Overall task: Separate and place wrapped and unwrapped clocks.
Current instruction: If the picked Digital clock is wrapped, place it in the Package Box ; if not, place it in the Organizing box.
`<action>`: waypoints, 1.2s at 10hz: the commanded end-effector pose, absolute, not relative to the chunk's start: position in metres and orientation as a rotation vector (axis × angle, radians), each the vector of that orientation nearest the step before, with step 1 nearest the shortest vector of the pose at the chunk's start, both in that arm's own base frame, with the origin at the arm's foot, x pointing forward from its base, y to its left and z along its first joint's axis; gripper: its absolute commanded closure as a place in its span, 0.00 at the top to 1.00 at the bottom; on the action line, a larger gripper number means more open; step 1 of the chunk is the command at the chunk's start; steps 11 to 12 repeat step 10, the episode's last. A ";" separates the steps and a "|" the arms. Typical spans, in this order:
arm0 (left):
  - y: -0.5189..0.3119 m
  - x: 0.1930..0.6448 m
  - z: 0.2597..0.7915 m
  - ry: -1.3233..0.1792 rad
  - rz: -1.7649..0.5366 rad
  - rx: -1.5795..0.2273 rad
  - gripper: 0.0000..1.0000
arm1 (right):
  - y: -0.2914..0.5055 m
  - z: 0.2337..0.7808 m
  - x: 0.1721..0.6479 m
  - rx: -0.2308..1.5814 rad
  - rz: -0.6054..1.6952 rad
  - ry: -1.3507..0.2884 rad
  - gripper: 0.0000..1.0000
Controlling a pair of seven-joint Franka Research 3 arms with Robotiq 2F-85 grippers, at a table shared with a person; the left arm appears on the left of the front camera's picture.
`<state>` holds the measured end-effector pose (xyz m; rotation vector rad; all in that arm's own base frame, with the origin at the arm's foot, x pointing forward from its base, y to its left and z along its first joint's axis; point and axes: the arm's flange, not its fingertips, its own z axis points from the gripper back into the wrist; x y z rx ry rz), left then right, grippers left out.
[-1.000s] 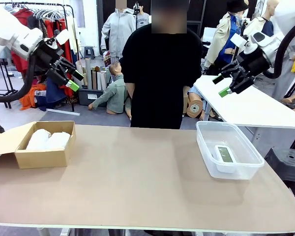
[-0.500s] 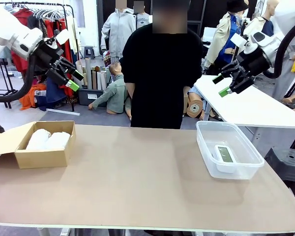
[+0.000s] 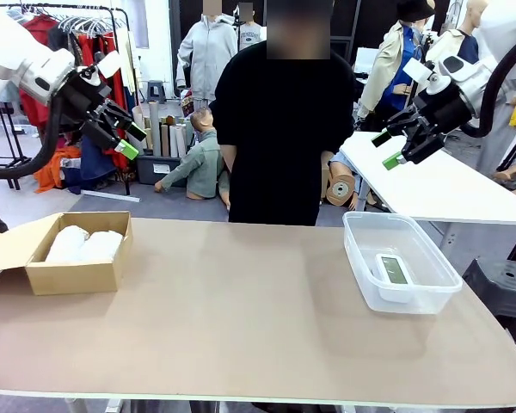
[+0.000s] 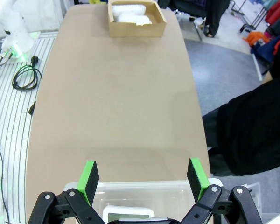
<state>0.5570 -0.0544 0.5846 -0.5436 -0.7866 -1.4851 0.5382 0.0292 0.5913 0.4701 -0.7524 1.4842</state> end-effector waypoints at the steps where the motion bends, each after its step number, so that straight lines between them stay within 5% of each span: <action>1: -0.055 0.556 0.585 -0.791 -1.497 -0.544 1.00 | 0.029 0.593 0.538 0.469 1.486 -0.754 1.00; 12: -0.055 0.556 0.585 -0.791 -1.497 -0.544 1.00 | 0.029 0.593 0.538 0.469 1.486 -0.754 1.00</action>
